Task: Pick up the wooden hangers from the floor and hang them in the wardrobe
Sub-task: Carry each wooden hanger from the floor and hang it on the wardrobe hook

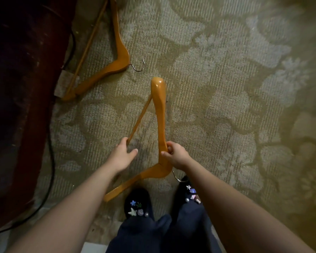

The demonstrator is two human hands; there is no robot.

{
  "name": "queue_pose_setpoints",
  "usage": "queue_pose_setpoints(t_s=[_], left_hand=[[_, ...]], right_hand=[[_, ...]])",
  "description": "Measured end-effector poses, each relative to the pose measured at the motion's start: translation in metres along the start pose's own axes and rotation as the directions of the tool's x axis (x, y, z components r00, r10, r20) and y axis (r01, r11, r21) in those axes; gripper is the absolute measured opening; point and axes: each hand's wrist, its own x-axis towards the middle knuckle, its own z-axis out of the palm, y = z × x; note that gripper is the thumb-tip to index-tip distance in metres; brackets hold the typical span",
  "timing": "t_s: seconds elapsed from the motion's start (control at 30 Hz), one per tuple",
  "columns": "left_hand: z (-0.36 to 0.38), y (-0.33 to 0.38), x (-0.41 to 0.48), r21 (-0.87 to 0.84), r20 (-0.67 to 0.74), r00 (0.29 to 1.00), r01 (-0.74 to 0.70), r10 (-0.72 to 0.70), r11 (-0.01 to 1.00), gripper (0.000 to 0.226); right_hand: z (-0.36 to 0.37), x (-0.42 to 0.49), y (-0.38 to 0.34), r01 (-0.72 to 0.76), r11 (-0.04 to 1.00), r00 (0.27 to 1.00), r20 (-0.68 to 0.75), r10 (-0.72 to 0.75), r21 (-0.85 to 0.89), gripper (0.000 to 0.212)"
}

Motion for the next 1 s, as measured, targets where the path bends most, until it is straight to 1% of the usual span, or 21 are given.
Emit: queue_pose_setpoints(t_s=[0.07, 0.1, 0.13, 0.17, 0.2, 0.23, 0.27, 0.37, 0.4, 0.47, 0.5, 0.53, 0.63, 0.7, 0.77, 0.87, 0.93, 1.0], left_hand=[[-0.012, 0.016, -0.026, -0.008, -0.04, 0.999, -0.026, 0.025, 1.0, 0.067], [-0.018, 0.025, -0.042, 0.054, -0.103, 0.993, -0.051, 0.057, 0.997, 0.069], [-0.025, 0.036, -0.061, 0.178, -0.187, 0.975, -0.084, 0.117, 0.98, 0.071], [-0.032, 0.049, -0.081, 0.325, -0.267, 0.937, -0.134, 0.227, 0.936, 0.072], [-0.04, 0.061, -0.1, 0.453, -0.309, 0.881, -0.196, 0.359, 0.87, 0.073], [-0.048, 0.073, -0.117, 0.553, -0.307, 0.829, -0.245, 0.468, 0.796, 0.074], [-0.057, 0.085, -0.133, 0.626, -0.277, 0.796, -0.275, 0.537, 0.73, 0.075], [-0.089, 0.12, -0.173, 0.75, -0.159, 0.756, -0.326, 0.635, 0.575, 0.074], [-0.1, 0.131, -0.187, 0.785, -0.128, 0.729, -0.34, 0.672, 0.518, 0.074], [-0.123, 0.152, -0.214, 0.84, -0.094, 0.638, -0.36, 0.764, 0.405, 0.073], [-0.134, 0.163, -0.23, 0.861, -0.073, 0.607, -0.362, 0.791, 0.358, 0.071], [-0.144, 0.173, -0.247, 0.873, -0.048, 0.605, -0.361, 0.794, 0.328, 0.067], [-0.164, 0.194, -0.305, 0.905, 0.015, 0.687, -0.318, 0.727, 0.282, 0.056], [-0.168, 0.197, -0.344, 0.918, 0.02, 0.721, -0.288, 0.693, 0.273, 0.046], [-0.17, 0.196, -0.383, 0.907, -0.011, 0.757, -0.268, 0.654, 0.326, 0.037], [-0.175, 0.195, -0.443, 0.872, -0.016, 0.815, -0.273, 0.58, 0.407, 0.025], [-0.181, 0.193, -0.478, 0.809, -0.017, 0.84, -0.307, 0.543, 0.501, 0.021], [-0.185, 0.187, -0.507, 0.758, -0.022, 0.848, -0.331, 0.529, 0.562, 0.021]], right_hand=[[-0.015, -0.022, -0.015, 0.021, 1.0, 1.0, -0.022, -0.021, 0.022, 0.034], [-0.023, -0.034, -0.023, 0.026, 0.999, 0.999, -0.035, -0.025, 0.029, 0.032], [-0.032, -0.047, -0.031, 0.027, 0.999, 0.998, -0.049, -0.025, 0.026, 0.03], [-0.041, -0.061, -0.039, 0.023, 1.0, 0.998, -0.063, -0.022, 0.016, 0.03], [-0.052, -0.075, -0.047, 0.023, 1.0, 0.997, -0.076, -0.023, 0.0, 0.03], [-0.063, -0.09, -0.054, 0.027, 0.999, 0.996, -0.085, -0.028, -0.018, 0.03], [-0.074, -0.105, -0.062, 0.032, 0.999, 0.995, -0.089, -0.036, -0.04, 0.03], [-0.103, -0.15, -0.088, 0.054, 0.987, 0.99, -0.117, -0.073, -0.154, 0.027], [-0.111, -0.166, -0.098, 0.064, 0.979, 0.988, -0.126, -0.09, -0.193, 0.026], [-0.126, -0.2, -0.117, 0.087, 0.958, 0.981, -0.145, -0.13, -0.272, 0.026], [-0.134, -0.219, -0.126, 0.099, 0.945, 0.977, -0.152, -0.152, -0.313, 0.027], [-0.14, -0.239, -0.134, 0.116, 0.929, 0.971, -0.157, -0.18, -0.351, 0.027], [-0.153, -0.305, -0.158, 0.185, 0.862, 0.944, -0.158, -0.29, -0.472, 0.029], [-0.159, -0.351, -0.171, 0.227, 0.825, 0.924, -0.153, -0.35, -0.518, 0.025], [-0.164, -0.395, -0.182, 0.254, 0.779, 0.907, -0.138, -0.398, -0.573, 0.024], [-0.168, -0.455, -0.195, 0.267, 0.663, 0.896, -0.072, -0.437, -0.699, 0.029], [-0.169, -0.49, -0.203, 0.279, 0.582, 0.895, -0.014, -0.446, -0.764, 0.029], [-0.169, -0.52, -0.209, 0.28, 0.489, 0.882, 0.02, -0.471, -0.826, 0.029]])
